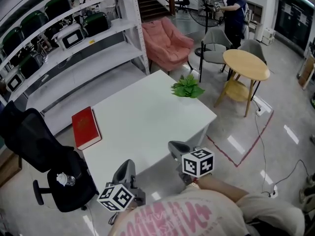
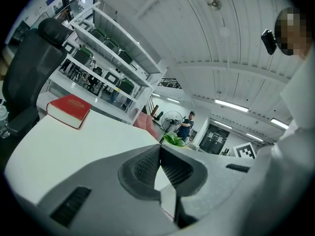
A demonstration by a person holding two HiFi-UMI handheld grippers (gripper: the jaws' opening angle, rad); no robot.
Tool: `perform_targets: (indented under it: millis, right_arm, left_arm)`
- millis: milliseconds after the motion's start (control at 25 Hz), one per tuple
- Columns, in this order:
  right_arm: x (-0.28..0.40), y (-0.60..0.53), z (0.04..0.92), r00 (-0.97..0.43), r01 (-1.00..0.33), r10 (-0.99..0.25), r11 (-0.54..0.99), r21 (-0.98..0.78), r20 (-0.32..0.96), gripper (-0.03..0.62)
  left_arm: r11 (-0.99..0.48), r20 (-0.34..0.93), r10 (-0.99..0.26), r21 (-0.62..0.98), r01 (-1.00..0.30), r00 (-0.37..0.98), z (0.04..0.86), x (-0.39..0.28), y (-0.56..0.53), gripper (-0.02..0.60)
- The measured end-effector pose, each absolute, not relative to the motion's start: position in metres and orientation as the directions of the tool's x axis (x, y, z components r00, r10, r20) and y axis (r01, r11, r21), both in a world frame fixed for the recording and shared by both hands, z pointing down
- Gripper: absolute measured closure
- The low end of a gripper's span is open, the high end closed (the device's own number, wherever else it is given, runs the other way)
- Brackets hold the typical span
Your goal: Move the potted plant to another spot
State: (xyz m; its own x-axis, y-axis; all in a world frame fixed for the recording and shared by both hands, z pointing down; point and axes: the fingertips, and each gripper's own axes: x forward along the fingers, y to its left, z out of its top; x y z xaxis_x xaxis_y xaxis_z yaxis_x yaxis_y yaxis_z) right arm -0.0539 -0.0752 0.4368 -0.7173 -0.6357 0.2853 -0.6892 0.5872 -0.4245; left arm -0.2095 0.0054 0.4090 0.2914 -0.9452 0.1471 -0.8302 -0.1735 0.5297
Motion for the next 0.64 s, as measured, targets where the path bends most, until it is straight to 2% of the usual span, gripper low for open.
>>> perform_targets:
  millis: [640]
  right_arm:
    - [-0.0605,-0.0816,0.4458,-0.707,-0.701,-0.640,0.575,-0.422,0.302,0.586]
  left_arm:
    - [-0.176,0.151,-0.942,0.535,-0.826,0.299,0.4144,-0.2177,-0.0025,0.578]
